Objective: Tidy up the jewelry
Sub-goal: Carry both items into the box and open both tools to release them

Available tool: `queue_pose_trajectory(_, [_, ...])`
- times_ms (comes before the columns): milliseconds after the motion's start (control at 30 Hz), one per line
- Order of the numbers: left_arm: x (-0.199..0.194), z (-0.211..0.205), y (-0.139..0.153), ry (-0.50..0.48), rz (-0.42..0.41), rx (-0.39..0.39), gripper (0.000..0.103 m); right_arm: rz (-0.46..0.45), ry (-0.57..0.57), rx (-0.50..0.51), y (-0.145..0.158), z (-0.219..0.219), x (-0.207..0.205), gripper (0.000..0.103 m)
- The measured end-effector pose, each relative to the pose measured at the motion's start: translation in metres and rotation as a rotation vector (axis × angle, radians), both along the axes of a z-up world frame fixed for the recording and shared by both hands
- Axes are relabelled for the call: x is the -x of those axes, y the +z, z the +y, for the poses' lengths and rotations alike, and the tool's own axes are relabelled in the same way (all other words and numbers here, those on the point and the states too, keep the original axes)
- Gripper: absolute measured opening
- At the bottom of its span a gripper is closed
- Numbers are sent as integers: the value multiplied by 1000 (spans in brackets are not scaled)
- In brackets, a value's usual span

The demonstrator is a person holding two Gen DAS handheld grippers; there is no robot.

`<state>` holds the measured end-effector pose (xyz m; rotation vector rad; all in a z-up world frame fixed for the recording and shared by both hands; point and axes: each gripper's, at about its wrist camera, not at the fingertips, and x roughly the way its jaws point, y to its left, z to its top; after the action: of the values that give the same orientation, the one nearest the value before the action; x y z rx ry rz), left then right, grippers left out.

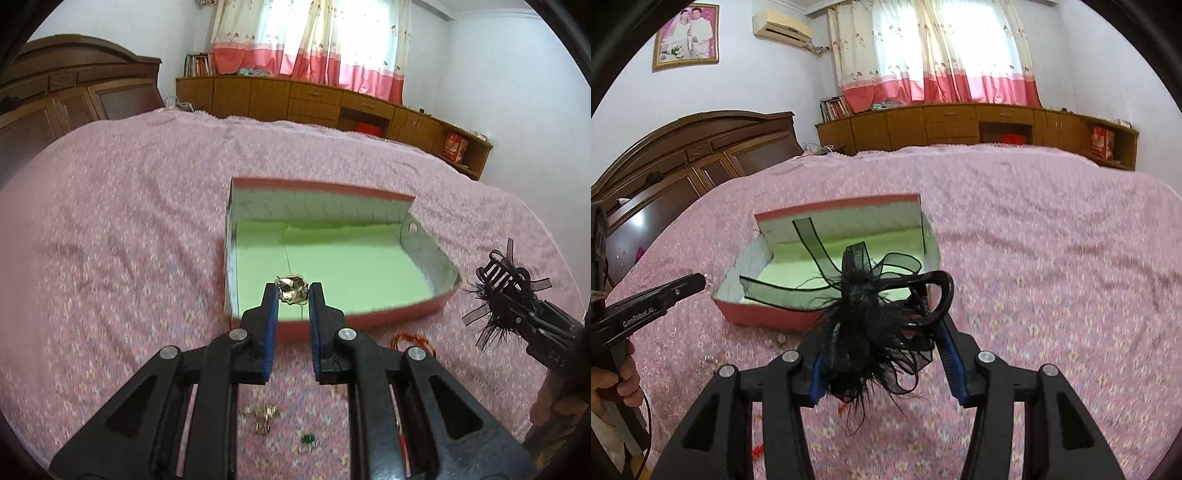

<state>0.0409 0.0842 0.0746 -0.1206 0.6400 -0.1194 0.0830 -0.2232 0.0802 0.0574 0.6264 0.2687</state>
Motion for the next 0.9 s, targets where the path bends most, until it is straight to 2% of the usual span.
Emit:
queue_pose_trajectory(200, [-31, -12, 8, -8, -33, -18, 8, -26, 20, 14, 16, 10, -23, 53])
queue_pose_trajectory(533, [-77, -21, 6, -7, -42, -19, 8, 24, 11, -10, 15, 14, -84, 53])
queue_pose_trajectory(900, [-128, -28, -32, -7, 31, -40, 8, 120, -9, 34, -15, 27, -136, 53])
